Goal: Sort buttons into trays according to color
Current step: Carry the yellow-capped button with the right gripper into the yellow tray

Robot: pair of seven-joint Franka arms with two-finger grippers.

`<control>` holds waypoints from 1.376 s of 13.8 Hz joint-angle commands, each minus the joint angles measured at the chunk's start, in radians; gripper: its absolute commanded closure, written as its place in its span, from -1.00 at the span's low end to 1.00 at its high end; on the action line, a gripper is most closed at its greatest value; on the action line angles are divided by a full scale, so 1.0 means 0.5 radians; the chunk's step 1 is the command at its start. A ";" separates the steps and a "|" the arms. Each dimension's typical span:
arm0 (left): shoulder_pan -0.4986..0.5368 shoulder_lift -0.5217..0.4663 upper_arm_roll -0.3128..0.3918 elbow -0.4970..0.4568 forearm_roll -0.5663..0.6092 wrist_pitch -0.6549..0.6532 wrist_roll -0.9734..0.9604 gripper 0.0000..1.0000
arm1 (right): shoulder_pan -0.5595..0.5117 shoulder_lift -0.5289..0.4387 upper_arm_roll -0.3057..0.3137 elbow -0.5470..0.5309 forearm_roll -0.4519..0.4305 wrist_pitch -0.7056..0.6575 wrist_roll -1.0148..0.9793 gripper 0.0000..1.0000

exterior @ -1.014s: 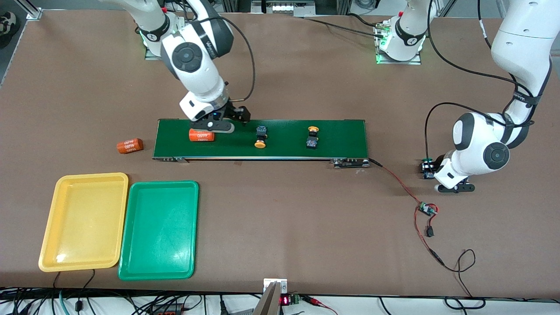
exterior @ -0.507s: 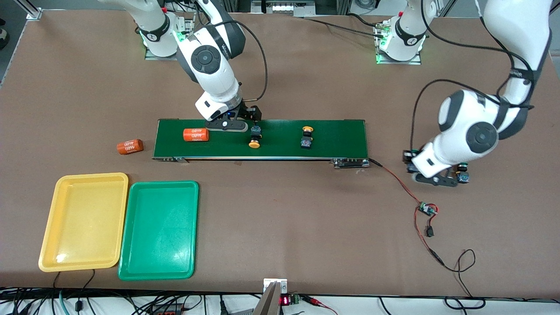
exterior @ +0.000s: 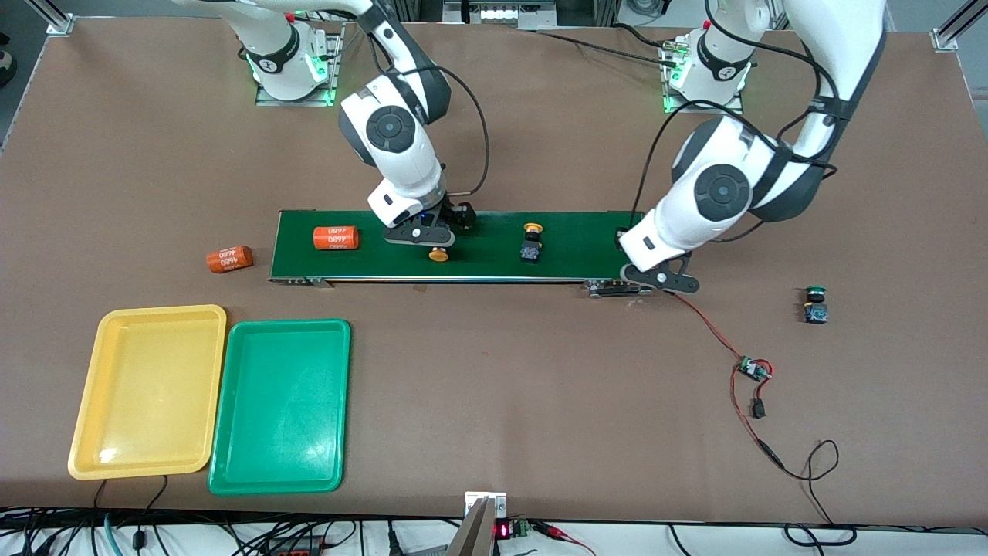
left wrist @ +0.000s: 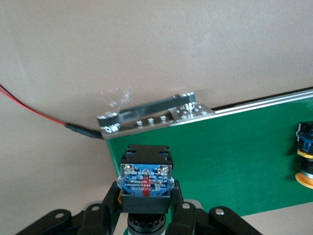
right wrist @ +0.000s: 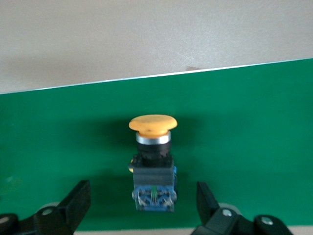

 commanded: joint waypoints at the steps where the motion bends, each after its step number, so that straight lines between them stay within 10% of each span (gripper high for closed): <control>1: -0.035 0.081 -0.018 -0.005 -0.032 0.022 -0.118 1.00 | 0.023 0.071 -0.030 0.044 -0.054 0.030 0.043 -0.73; 8: -0.152 0.198 -0.031 -0.109 -0.039 0.252 -0.247 0.98 | -0.035 0.056 -0.040 0.032 -0.124 -0.013 -0.015 0.72; 10: -0.152 0.198 -0.031 -0.116 -0.026 0.252 -0.238 0.55 | -0.066 0.000 -0.055 0.047 -0.124 -0.077 -0.048 0.84; 12: -0.140 0.180 -0.028 -0.109 -0.026 0.249 -0.214 -0.99 | -0.115 -0.091 -0.146 0.102 -0.124 -0.197 -0.247 0.84; 19: 0.188 -0.112 0.125 -0.094 -0.029 0.170 -0.210 -1.00 | -0.608 0.199 -0.438 0.994 -0.161 -0.924 -1.020 0.84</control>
